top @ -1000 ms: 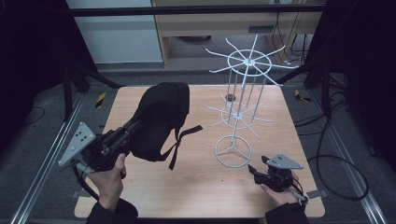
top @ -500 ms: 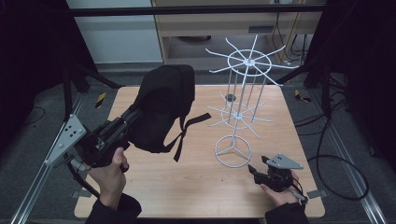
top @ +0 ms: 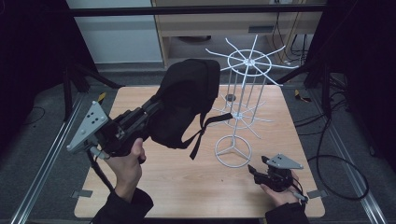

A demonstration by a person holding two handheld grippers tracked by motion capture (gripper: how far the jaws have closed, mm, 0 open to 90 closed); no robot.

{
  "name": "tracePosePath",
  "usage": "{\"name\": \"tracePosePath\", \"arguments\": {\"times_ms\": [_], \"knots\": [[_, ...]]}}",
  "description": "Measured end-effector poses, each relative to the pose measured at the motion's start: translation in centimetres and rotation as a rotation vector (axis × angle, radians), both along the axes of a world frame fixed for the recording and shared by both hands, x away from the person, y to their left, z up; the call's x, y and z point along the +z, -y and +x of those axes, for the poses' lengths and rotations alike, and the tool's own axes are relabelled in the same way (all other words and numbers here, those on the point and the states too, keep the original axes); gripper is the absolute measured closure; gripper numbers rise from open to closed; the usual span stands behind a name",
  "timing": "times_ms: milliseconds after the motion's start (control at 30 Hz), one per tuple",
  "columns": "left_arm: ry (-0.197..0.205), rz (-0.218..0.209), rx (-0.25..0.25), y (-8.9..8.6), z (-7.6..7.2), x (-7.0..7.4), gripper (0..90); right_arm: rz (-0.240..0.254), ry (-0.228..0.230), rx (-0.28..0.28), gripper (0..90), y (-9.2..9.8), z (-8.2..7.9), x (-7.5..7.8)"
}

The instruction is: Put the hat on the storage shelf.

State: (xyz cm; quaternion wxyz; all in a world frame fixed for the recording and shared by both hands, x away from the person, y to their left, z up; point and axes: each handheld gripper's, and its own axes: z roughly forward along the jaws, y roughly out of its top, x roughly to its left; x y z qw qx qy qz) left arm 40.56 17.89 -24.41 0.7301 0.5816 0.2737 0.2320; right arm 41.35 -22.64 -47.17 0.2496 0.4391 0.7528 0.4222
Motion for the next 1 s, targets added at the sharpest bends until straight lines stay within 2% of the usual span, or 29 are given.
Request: {"name": "tracePosePath", "arguments": {"times_ms": [233,467,500,567,633,767,900,933,967,1000], "knots": [[-0.034,0.054,-0.039,1.5,1.4,-0.9,81.3,-0.004,-0.002,0.001,36.0,0.0,0.0,0.0],[-0.075,0.075,-0.047,1.8,2.4,-2.1,80.2,-0.008,-0.003,0.003,35.9,0.0,0.0,0.0],[-0.090,0.086,-0.050,1.8,2.7,-2.7,80.2,-0.008,-0.002,0.004,35.9,0.0,0.0,0.0],[-0.097,0.094,-0.050,1.8,2.9,-3.0,79.8,-0.007,-0.007,0.005,35.9,-0.1,0.0,0.0],[-0.114,0.121,-0.047,2.0,3.3,-3.7,79.0,-0.007,-0.008,0.006,35.8,-0.1,0.0,-0.1],[-0.123,0.150,-0.046,2.2,3.5,-4.3,77.0,-0.005,-0.007,0.006,35.7,-0.1,0.0,0.0],[-0.133,0.179,-0.055,2.6,3.8,-5.1,70.9,-0.007,-0.006,0.008,35.7,-0.1,0.0,0.0],[-0.132,0.194,-0.051,2.5,3.8,-5.4,64.6,-0.006,-0.005,0.008,35.7,-0.1,0.0,0.0],[-0.132,0.194,-0.051,2.5,3.8,-5.4,61.1,-0.006,-0.005,0.008,35.7,-0.1,0.0,0.0],[-0.134,0.213,-0.049,2.2,3.7,-5.7,57.8,-0.008,-0.002,0.006,35.6,0.0,0.0,-0.1]]}}
